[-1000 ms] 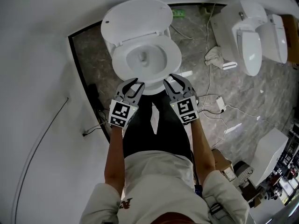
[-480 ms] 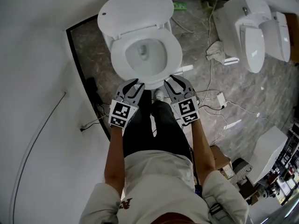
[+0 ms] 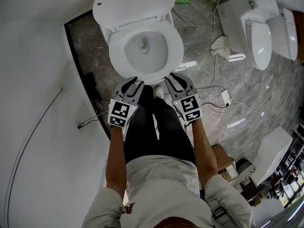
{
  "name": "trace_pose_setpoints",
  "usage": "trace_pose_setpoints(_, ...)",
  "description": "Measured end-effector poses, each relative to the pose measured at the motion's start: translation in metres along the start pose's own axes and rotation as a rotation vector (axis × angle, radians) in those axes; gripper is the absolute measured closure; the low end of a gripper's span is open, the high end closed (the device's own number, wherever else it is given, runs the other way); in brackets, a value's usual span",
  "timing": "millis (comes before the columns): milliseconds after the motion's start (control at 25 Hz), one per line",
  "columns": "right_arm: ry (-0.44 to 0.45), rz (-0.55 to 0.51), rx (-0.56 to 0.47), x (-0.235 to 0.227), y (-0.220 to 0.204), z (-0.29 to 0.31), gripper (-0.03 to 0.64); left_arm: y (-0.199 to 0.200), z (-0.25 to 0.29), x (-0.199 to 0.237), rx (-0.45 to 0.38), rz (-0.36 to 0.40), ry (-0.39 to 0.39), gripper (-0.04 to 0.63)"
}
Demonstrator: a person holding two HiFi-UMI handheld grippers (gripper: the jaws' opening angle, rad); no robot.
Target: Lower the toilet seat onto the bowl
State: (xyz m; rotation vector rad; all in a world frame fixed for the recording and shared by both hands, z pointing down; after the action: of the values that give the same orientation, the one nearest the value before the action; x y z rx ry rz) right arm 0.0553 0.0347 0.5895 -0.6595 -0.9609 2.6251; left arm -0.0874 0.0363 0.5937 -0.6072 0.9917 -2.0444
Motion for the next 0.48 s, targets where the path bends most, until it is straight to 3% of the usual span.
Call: trace_pose_setpoints(480, -0.003, 0.002, -0.003, -0.006, -0.035, 0.0, 0.515, -0.021, 0.005, -0.017, -0.018, 0.008, 0.032, 0.471)
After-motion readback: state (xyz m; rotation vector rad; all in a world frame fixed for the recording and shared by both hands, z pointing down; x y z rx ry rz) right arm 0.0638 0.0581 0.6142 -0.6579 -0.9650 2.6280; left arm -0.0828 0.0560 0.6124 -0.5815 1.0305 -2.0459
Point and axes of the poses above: the fingertips, and each gripper's own axes: z forward along the fingers, x to its left, y out of its top, the point moved 3 cm from there along -z, backward along the fingers, and after that the axes turned 15 degrees about z, right-handed, at the moved point
